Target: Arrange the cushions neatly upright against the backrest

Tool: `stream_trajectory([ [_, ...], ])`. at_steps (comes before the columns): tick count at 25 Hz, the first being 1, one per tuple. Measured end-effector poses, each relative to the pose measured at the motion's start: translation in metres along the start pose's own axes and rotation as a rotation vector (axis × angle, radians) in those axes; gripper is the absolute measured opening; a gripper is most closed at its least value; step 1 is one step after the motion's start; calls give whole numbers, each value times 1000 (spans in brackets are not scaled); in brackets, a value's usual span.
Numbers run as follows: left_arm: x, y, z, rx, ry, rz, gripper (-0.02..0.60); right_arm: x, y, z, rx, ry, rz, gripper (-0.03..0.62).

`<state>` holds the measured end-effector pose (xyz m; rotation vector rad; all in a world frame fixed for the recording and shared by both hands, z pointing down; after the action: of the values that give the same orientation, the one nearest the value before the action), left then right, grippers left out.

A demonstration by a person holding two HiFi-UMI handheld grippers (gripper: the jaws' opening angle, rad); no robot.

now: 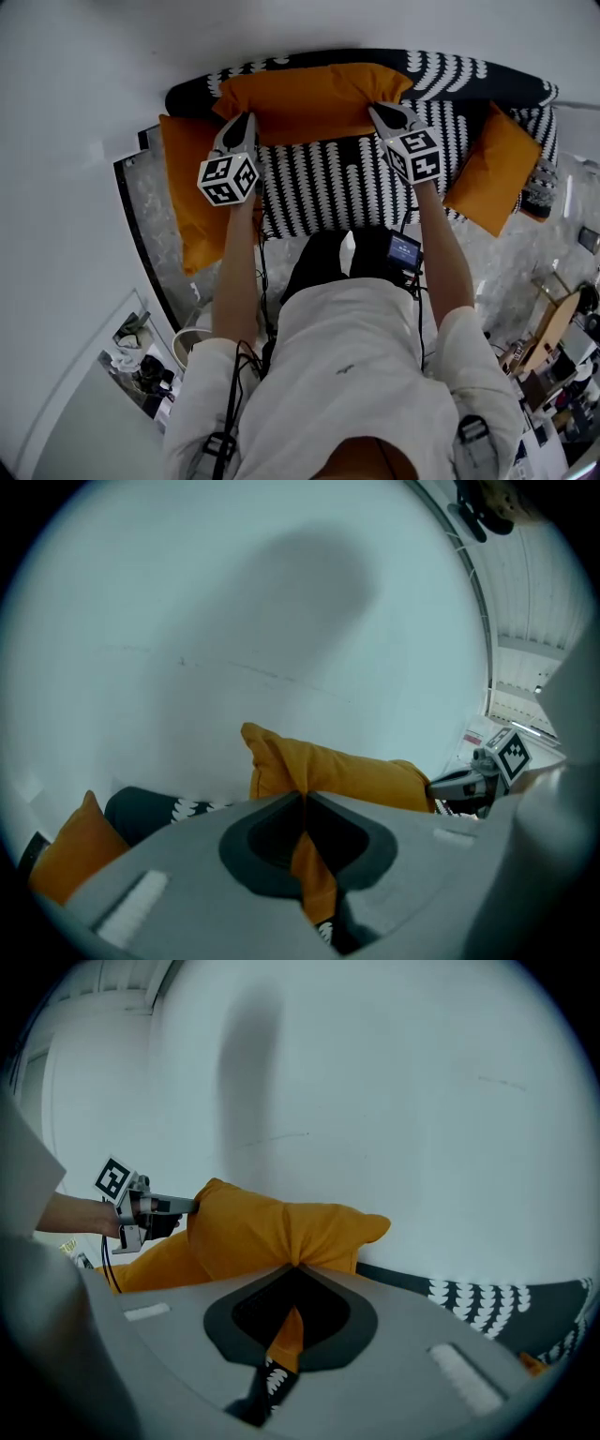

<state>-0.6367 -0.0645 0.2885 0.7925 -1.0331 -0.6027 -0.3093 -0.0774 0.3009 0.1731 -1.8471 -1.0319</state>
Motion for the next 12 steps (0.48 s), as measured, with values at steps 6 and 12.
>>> stream_trajectory([
  [6, 35, -10, 2, 34, 16, 18, 18, 25, -15, -36, -55, 12, 5, 29],
  [12, 56, -17, 13, 21, -1, 11, 18, 47, -30, -51, -91, 8, 8, 31],
])
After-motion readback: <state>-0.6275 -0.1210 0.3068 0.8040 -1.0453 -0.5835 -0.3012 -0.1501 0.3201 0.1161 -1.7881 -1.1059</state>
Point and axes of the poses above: the fingertips, and each gripper's own axes: x forward along the fingers, z to its left, y out of its underside, the point moved 8 cm from there along -x, backward along the fingers, and after that the axes turned 3 degrees about z, right-handed, at the moved point
